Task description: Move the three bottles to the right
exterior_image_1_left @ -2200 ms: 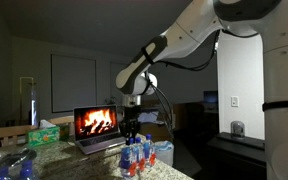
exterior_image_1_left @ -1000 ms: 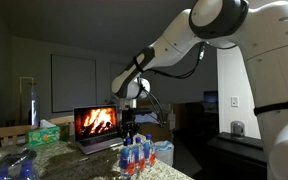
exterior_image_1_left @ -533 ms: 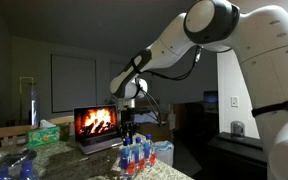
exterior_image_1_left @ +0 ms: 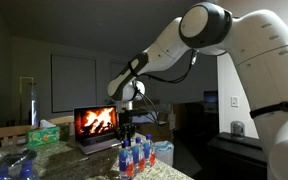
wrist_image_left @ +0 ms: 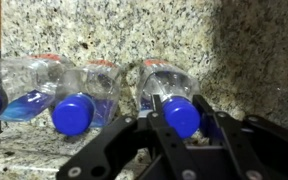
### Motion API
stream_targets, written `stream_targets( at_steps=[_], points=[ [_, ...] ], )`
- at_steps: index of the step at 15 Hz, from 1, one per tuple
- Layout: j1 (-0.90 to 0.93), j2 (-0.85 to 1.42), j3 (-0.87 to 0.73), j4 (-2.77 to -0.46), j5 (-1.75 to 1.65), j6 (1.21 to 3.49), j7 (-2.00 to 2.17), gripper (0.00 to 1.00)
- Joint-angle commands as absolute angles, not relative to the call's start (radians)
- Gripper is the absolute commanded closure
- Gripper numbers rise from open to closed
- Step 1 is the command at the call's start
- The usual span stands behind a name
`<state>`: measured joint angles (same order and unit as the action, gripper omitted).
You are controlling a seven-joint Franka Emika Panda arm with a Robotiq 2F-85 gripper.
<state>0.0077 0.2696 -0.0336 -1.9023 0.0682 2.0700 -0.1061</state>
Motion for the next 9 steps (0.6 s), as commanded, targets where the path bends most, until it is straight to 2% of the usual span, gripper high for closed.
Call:
stream_targets(
  at_steps=[1, 9],
  points=[
    [0.004, 0.278, -0.024, -1.869, 0.039, 2.029, -0.068, 0.86],
    [0.003, 0.282, -0.026, -1.854, 0.039, 2.029, -0.064, 0.86]
  ],
)
